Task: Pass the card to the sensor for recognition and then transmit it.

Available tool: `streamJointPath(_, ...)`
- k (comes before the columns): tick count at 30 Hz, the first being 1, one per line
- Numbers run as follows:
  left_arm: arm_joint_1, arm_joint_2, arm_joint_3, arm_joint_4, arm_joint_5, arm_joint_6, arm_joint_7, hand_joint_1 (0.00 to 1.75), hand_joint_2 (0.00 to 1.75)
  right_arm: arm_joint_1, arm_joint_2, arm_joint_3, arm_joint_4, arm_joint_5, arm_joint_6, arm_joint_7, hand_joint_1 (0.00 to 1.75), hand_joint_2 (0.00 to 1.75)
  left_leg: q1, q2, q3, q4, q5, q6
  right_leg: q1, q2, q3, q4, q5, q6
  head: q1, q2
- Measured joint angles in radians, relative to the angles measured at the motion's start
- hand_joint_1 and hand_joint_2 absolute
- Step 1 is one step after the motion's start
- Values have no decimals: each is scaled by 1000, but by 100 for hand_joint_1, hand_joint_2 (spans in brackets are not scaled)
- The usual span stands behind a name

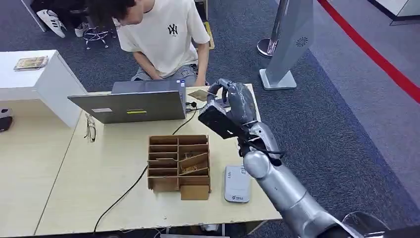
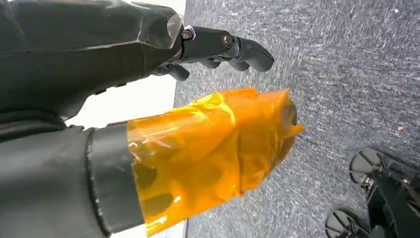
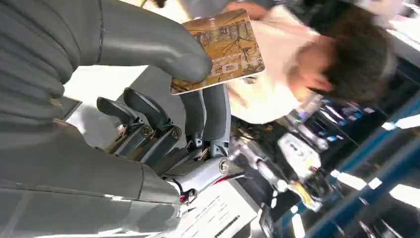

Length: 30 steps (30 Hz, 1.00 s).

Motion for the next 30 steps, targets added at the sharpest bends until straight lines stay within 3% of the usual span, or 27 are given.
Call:
streamJointPath(17,-1,34,-6,5,-46,-25,21,0,0,-311,35,8,488,180,39,109,175,175,0,-1,0,0,1,0,0,0,0,0,1,1,0,0)
streamJointPath(30,-2,41,-10,6,-57,-32,35,0,0,-380,36,19,725,362,15,173,175,175,0,-1,0,1,1,0,0,0,0,0,1,1,0,0)
